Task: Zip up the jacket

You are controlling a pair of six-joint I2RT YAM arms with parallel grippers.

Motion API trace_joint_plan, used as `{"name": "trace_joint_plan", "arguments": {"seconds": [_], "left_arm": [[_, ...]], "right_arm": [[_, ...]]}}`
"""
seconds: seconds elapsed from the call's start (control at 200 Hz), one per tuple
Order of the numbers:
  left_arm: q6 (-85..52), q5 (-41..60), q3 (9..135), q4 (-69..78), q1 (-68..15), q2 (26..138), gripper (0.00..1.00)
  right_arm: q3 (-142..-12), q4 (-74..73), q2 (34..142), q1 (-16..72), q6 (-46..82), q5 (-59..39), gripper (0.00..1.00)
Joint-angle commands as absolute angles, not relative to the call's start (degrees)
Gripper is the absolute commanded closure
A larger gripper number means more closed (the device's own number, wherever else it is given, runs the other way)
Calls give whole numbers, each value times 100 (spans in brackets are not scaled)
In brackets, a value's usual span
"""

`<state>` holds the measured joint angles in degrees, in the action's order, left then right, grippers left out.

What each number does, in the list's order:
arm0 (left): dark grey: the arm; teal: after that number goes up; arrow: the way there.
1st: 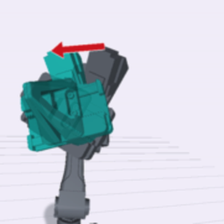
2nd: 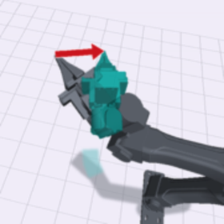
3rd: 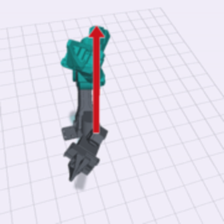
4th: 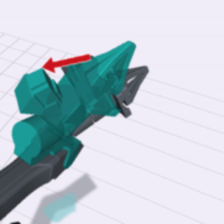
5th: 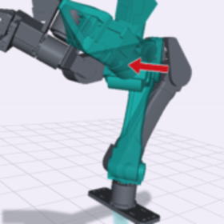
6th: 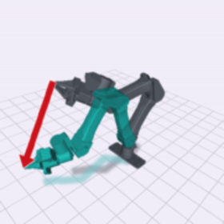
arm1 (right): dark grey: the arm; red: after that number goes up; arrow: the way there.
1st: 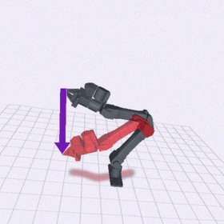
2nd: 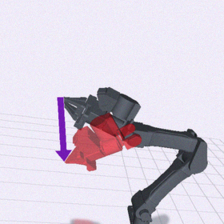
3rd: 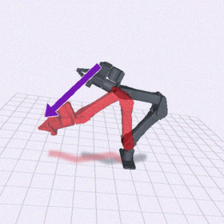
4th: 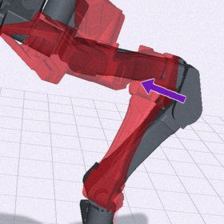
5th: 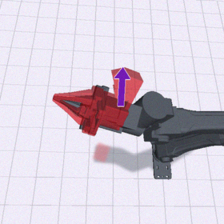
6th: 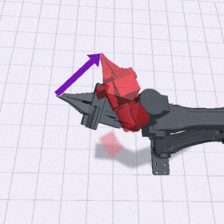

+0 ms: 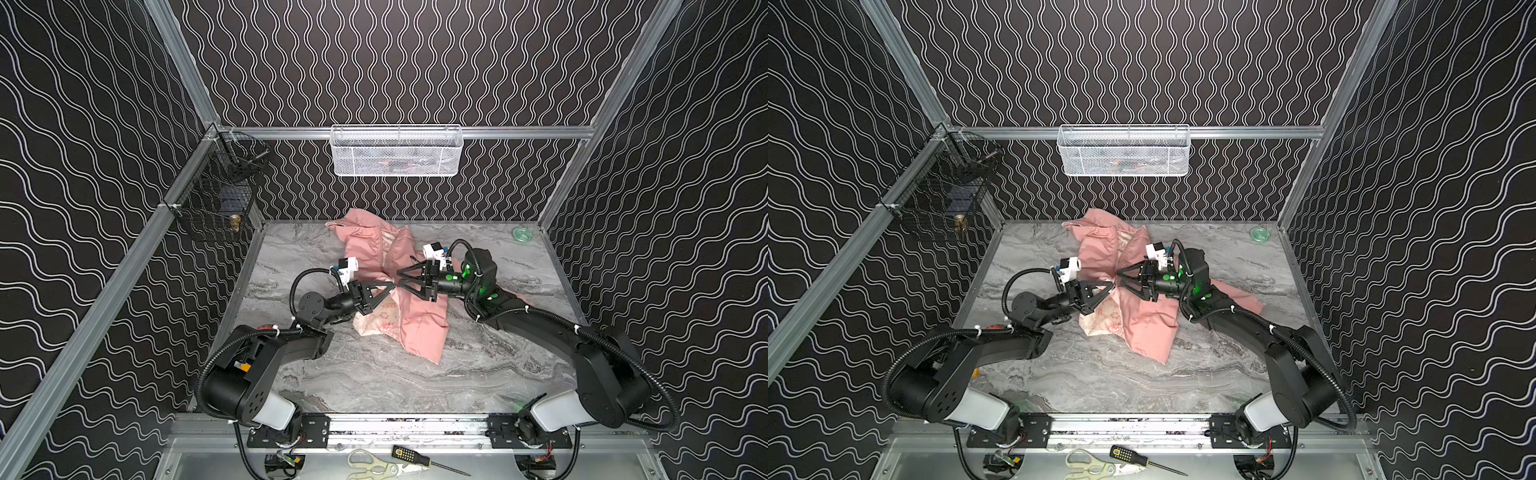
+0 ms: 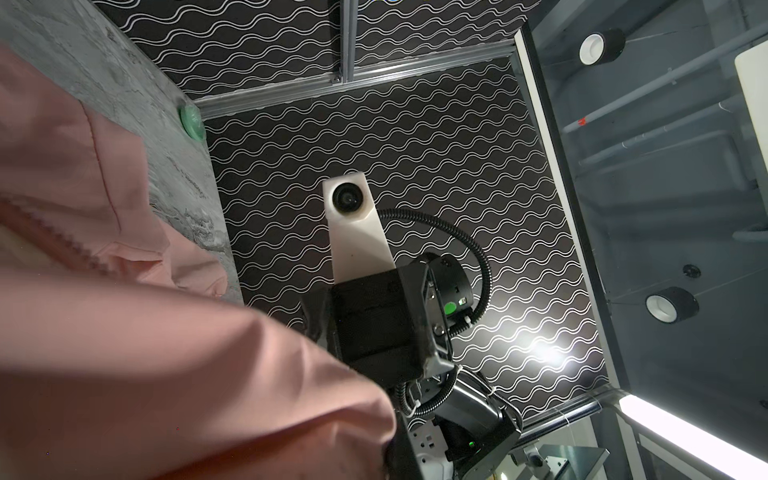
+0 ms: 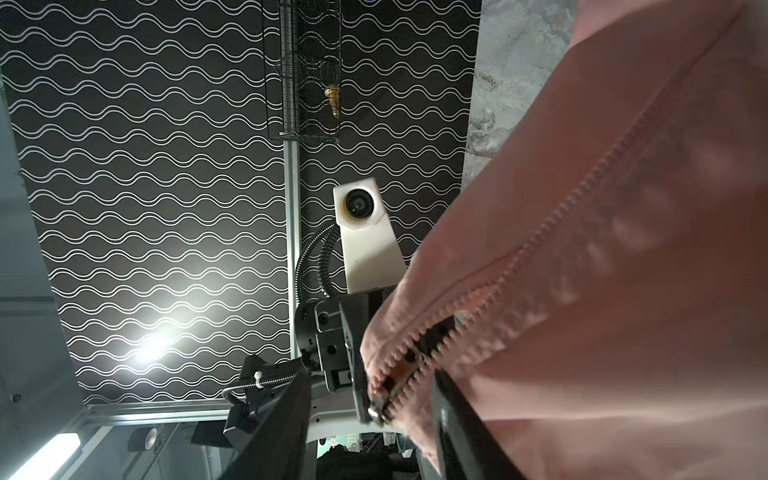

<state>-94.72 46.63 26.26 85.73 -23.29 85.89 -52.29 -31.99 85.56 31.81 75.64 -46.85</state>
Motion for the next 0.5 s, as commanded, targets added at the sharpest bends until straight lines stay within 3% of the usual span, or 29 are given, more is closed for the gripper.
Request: {"name": "trace_joint_plan", "arguments": {"seconds": [0.0,0.225,0.495], "left_arm": [[-9629,4946,2722,8881,-2328,8582,96],[-9688,5089,2828,8882,-2327,8588,97],[-9714,5130,2854,8877,-2335,8619,96]], "right_arm": [[-5397,-3164,8672,3186,7395,-4884,50],[-5670,-3025,8934,3186,7243,-5113,40],[-5956,-3577,9202,3190,7560,-5604,38]]}}
